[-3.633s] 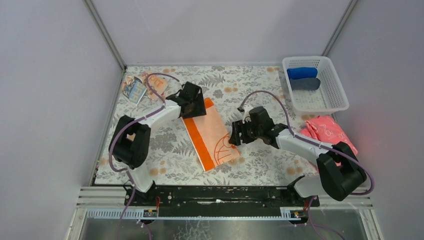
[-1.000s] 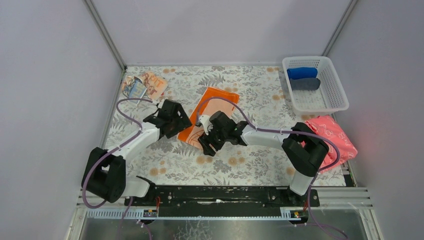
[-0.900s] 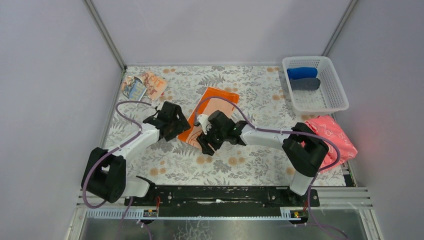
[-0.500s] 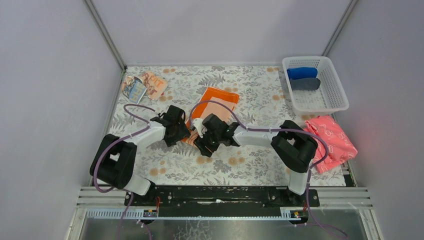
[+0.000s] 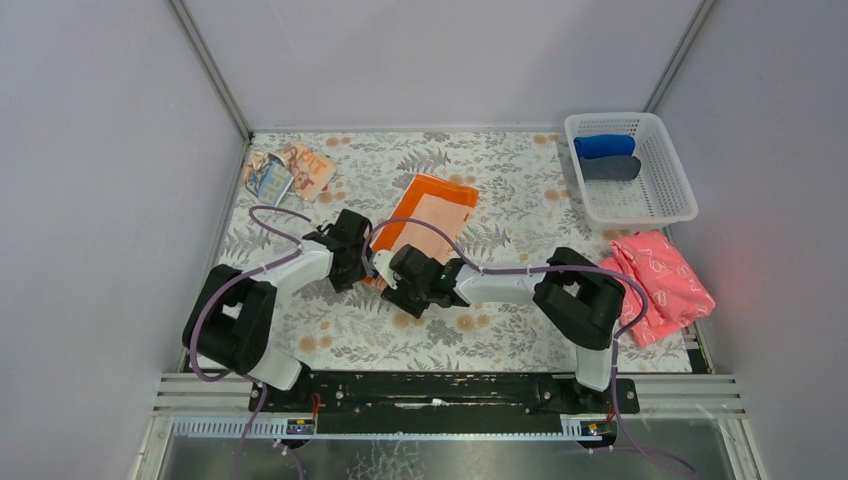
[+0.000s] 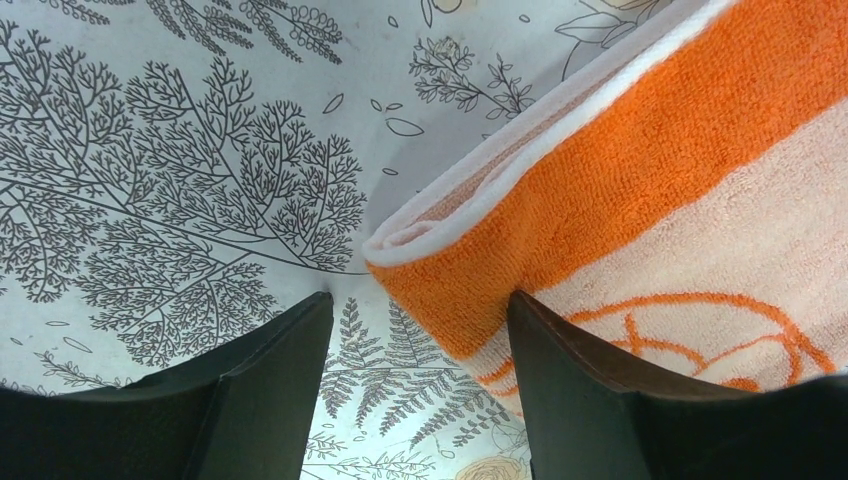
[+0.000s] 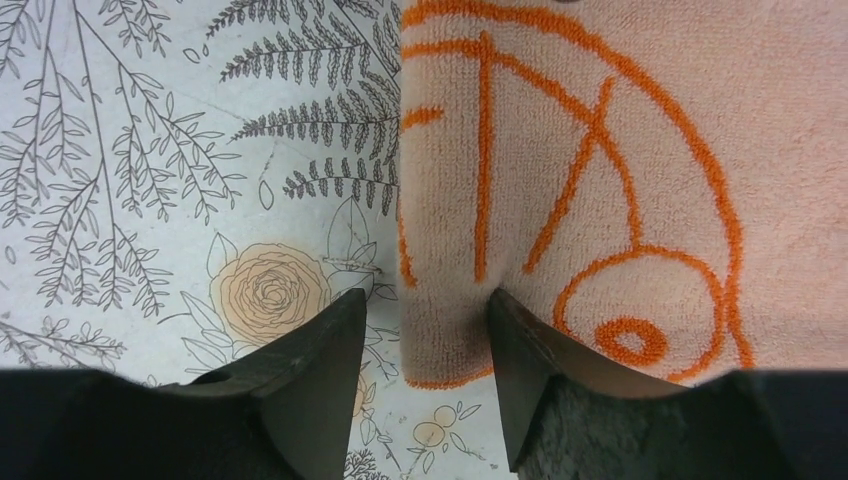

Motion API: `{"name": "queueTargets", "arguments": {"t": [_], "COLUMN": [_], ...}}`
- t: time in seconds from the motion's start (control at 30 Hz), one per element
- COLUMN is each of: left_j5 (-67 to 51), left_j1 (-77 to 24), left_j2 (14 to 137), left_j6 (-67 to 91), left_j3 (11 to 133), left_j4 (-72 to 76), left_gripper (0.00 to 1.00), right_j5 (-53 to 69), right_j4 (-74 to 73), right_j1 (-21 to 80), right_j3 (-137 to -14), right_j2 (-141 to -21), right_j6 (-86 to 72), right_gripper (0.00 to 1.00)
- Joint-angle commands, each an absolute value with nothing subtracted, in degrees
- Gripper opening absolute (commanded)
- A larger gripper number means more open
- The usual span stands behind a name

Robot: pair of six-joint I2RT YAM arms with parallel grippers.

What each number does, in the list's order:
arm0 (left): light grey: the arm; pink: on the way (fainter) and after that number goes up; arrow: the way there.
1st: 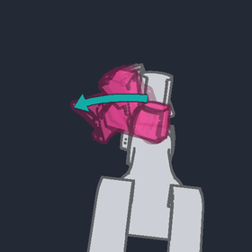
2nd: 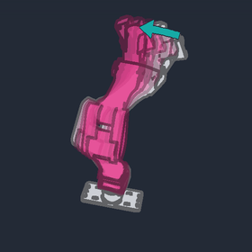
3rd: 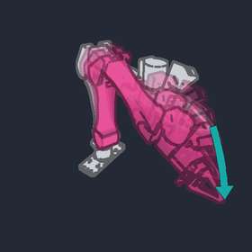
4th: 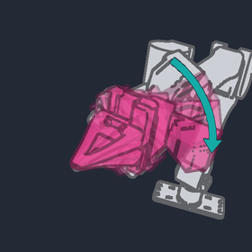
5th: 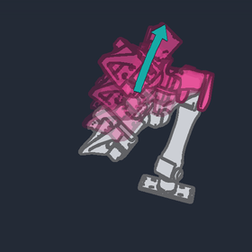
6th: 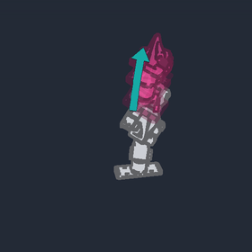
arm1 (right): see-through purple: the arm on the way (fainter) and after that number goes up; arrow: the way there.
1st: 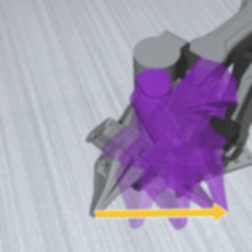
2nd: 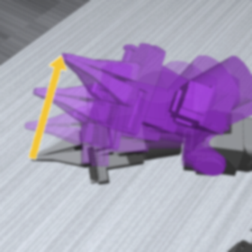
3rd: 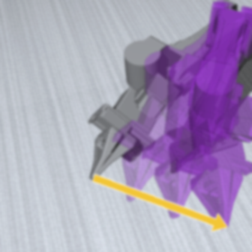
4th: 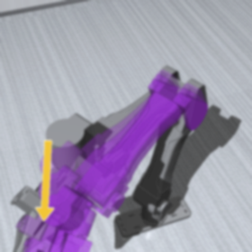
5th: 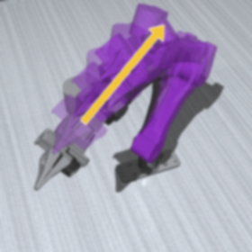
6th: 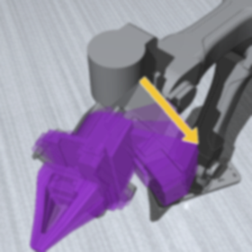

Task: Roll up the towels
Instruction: Roll the towel at the center of the board.

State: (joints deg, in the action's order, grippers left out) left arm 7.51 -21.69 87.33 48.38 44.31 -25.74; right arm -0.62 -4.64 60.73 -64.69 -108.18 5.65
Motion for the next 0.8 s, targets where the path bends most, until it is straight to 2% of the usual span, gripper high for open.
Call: {"name": "queueTargets", "arguments": {"t": [0.0,0.07,0.13,0.2,0.37,0.53,0.6,0.77], "left_j5": [9.9,10.6,11.2,11.5,11.9,12.2,12.2,12.6], "left_j1": [-21.7,-22.2,-22.6,-22.6,-21.9,-21.3,-20.8,-20.2], "left_j2": [94.1,94.6,95.2,95.5,93.8,92.4,91.4,89.2], "left_j6": [49.1,49.4,49.5,49.5,49.1,48.2,47.8,47.5], "left_j3": [41.0,41.3,41.9,42.2,43.9,46.4,46.8,46.8], "left_j4": [-26.7,-27.1,-27.6,-27.8,-28.8,-30.7,-30.9,-31.1], "left_gripper": [0.64,0.64,0.64,0.62,0.55,0.49,0.40,0.36], "right_j5": [-9.2,-9.9,-10.7,-10.7,-4.8,7.5,12.8,26.1], "right_j4": [-10.9,-11.2,-11.3,-11.3,-10.4,-8.8,-6.8,-2.3], "right_j1": [62.7,62.9,63.2,63.1,62.9,59.8,57.7,52.4], "right_j3": [-64.3,-64.4,-64.2,-64.0,-63.7,-64.4,-63.8,-62.4], "right_j2": [-112.5,-113.2,-113.6,-113.3,-110.8,-108.2,-106.9,-105.5], "right_j6": [7.9,8.2,8.1,8.0,6.4,3.0,0.9,-4.9], "right_gripper": [0.54,0.48,0.35,0.27,0.00,0.00,0.00,0.00]}}
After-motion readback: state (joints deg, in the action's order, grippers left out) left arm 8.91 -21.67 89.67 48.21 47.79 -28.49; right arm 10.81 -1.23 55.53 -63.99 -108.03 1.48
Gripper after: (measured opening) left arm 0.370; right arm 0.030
